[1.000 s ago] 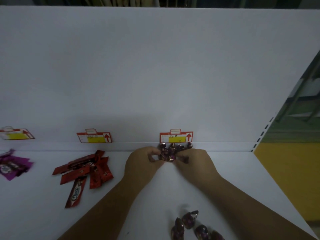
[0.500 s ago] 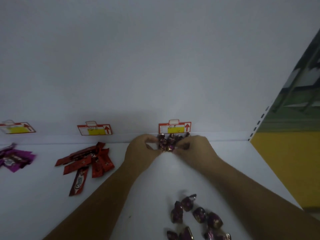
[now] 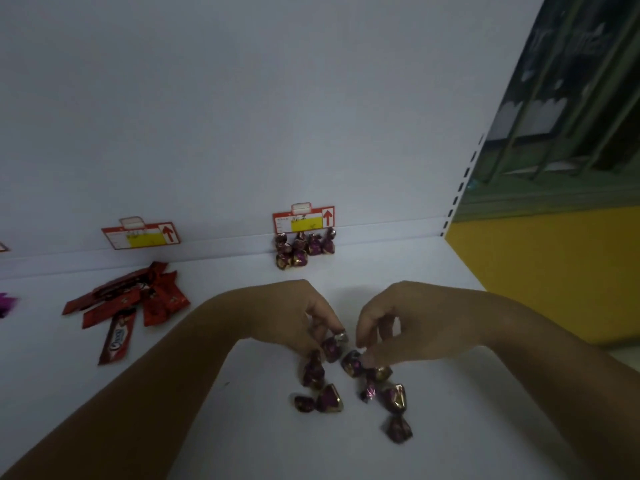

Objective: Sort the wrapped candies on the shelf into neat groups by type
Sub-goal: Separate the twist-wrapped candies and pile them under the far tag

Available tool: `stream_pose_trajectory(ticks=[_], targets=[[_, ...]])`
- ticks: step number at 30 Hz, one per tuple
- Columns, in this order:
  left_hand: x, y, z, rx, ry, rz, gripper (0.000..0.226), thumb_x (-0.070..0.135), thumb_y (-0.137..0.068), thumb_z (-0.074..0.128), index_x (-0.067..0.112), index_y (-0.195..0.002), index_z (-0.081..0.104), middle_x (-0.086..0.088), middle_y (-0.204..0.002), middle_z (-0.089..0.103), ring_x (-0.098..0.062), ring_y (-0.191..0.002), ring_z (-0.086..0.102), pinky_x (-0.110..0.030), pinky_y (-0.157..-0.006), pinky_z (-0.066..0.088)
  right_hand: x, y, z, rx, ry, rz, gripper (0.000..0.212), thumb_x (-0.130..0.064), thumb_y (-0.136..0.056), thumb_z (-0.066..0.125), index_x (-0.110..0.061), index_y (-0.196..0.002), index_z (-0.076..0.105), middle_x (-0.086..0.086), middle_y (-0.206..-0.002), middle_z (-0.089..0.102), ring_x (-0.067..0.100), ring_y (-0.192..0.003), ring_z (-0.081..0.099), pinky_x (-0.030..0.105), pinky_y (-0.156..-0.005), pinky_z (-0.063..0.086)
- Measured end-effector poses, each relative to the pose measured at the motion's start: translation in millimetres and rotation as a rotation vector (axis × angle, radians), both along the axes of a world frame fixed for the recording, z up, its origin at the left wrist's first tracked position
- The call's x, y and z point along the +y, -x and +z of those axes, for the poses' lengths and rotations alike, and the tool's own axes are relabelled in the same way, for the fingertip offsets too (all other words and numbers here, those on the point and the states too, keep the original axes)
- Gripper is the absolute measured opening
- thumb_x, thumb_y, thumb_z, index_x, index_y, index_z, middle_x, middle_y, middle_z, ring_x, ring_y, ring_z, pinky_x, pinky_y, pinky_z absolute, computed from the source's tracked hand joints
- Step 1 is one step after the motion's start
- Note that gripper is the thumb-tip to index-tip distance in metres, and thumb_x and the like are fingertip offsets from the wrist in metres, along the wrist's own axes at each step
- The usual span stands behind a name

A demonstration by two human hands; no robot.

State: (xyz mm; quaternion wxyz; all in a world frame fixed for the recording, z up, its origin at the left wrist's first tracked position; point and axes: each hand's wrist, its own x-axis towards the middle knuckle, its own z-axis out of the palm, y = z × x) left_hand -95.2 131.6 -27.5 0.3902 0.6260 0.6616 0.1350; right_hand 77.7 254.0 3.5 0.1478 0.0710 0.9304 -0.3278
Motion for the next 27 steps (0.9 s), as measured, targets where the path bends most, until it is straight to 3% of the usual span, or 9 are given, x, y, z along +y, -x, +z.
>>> stream_pose_trajectory(ticks=[4, 7, 12, 14, 16, 20, 24, 27], targets=[[0.7, 0.5, -10.2, -0.016, -0.094, 0.044, 0.021, 0.018, -0.073, 0.077, 0.024, -0.093, 0.074, 0.008, -0.075, 0.068, 0.0, -0.064, 0.056, -0.011, -0.066, 0.045, -17.5, 1.4, -6.1, 0.031, -0.184, -0.086, 0.038, -0.067, -0.064, 0.066, -0.03, -0.077, 0.064, -0.015, -0.075, 0.063, 0.0, -0.065, 0.055, 0.016, -0.056, 0.036], [0.9, 8.6, -14.5, -0.08, -0.256, 0.219, 0.02, 0.019, -0.069, 0.079, 0.027, -0.088, 0.075, 0.016, -0.074, 0.067, -0.002, -0.065, 0.059, -0.018, -0.066, 0.049, -22.3, 5.9, -11.5, 0.09, -0.239, -0.133, 0.031, -0.055, -0.069, 0.069, -0.025, -0.076, 0.067, -0.01, -0.072, 0.066, -0.001, -0.058, 0.053, 0.014, -0.051, 0.033], [2.7, 14.4, -24.3, 0.149, -0.389, 0.507, 0.013, 0.025, -0.073, 0.077, 0.023, -0.085, 0.072, 0.011, -0.072, 0.062, 0.0, -0.057, 0.05, -0.014, -0.059, 0.038, -9.9, 19.7, -11.1, 0.191, -0.231, -0.179, 0.013, -0.034, -0.073, 0.071, -0.022, -0.069, 0.072, -0.009, -0.067, 0.067, 0.003, -0.062, 0.059, 0.012, -0.052, 0.039], [4.6, 11.6, -28.8, 0.195, -0.424, 0.585, 0.016, 0.025, -0.075, 0.075, 0.022, -0.089, 0.071, 0.012, -0.074, 0.06, -0.003, -0.062, 0.052, -0.011, -0.059, 0.036, 5.9, 29.5, -12.3, 0.245, -0.217, -0.27, 0.009, -0.032, -0.072, 0.074, -0.024, -0.067, 0.072, -0.009, -0.068, 0.068, 0.004, -0.062, 0.06, 0.019, -0.054, 0.045], [8.6, 8.4, -32.7, 0.239, -0.462, 0.67, 0.016, 0.026, -0.077, 0.072, 0.019, -0.091, 0.071, 0.008, -0.078, 0.063, -0.01, -0.073, 0.056, -0.014, -0.065, 0.039, 22.6, 41.5, -19.6, 0.321, -0.24, -0.379, 0.005, -0.029, -0.072, 0.074, -0.024, -0.071, 0.074, -0.009, -0.073, 0.069, 0.006, -0.066, 0.061, 0.023, -0.06, 0.049], [20.1, 4.9, -39.8, 0.309, -0.543, 0.811, 0.03, 0.031, -0.079, 0.07, 0.018, -0.106, 0.069, 0.003, -0.096, 0.07, -0.014, -0.089, 0.062, -0.025, -0.082, 0.046, 38.5, 62.5, -41.9, 0.419, -0.227, -0.468, 0.012, -0.023, -0.075, 0.072, -0.02, -0.086, 0.072, -0.011, -0.077, 0.065, 0.005, -0.069, 0.06, 0.016, -0.065, 0.045], [32.3, 7.5, -40.4, 0.524, -0.54, 0.816, 0.025, 0.043, -0.083, 0.062, 0.024, -0.097, 0.069, 0.008, -0.086, 0.07, -0.01, -0.08, 0.062, -0.021, -0.069, 0.042, 41.8, 74.3, -54.4, 0.452, -0.165, -0.49, 0.018, -0.022, -0.072, 0.073, -0.026, -0.089, 0.066, -0.018, -0.075, 0.06, -0.001, -0.065, 0.058, 0.007, -0.06, 0.04], [40.6, 12.3, -38.6, 0.753, -0.526, 0.813, 0.029, 0.05, -0.086, 0.054, 0.025, -0.086, 0.068, 0.008, -0.075, 0.066, -0.008, -0.065, 0.053, -0.021, -0.055, 0.033, 45.3, 80.8, -54.9, 0.447, -0.161, -0.518, 0.017, -0.024, -0.071, 0.073, -0.034, -0.077, 0.061, -0.023, -0.068, 0.056, -0.005, -0.062, 0.055, 0.006, -0.055, 0.036]])
